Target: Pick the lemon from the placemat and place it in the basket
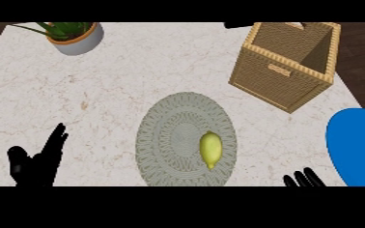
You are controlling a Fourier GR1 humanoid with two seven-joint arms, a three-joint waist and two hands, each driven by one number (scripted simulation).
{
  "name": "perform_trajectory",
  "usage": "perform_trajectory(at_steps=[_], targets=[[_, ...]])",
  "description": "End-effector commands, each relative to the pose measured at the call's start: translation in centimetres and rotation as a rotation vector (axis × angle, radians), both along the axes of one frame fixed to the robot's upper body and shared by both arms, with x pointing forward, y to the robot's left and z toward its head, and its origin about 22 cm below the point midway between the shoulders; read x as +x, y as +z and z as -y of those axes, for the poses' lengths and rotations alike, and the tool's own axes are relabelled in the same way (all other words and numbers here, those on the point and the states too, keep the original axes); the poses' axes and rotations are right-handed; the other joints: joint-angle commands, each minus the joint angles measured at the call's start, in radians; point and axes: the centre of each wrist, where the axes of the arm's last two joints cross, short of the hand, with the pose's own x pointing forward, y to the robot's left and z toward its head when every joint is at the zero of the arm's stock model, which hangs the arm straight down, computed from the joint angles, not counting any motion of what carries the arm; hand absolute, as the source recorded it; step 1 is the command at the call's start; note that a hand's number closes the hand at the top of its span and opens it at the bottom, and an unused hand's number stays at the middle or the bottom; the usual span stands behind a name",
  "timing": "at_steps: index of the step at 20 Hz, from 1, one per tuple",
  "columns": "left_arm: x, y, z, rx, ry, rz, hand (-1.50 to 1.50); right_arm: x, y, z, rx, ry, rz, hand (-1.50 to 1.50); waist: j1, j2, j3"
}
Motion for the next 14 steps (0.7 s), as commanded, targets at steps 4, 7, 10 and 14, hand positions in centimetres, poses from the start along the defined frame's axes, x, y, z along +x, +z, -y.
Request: perform_trajectory(at_steps=[4,7,10,14], targets=[[-1.3,-1.6,-0.5,-0.039,-0.017,-0.135,0.0,-5.6,4.0,0.6,-0.174,-0.141,-0.148,-1.5,0.028,0.019,-0.013],[-1.4,-2.4,1.0,-0.048,-0.027,-0.141,0.0,-6.7,5.4,0.9,-0.222,-0.189,-0.159,-1.5,0.055,0.023,-0.011],[-0.6,-1.1,-1.0,-0.038,-0.039,-0.128,0.0,-8.4,4.9,-0.1,-0.207,-0.187,-0.179,-1.5,0.075,0.019,-0.009],[0.3,-1.1,0.9,-0.03,-0.084,-0.113,0.0,-8.9,4.6,-2.3,-0.157,-0.214,-0.15,-1.5,0.112,0.027,-0.007]])
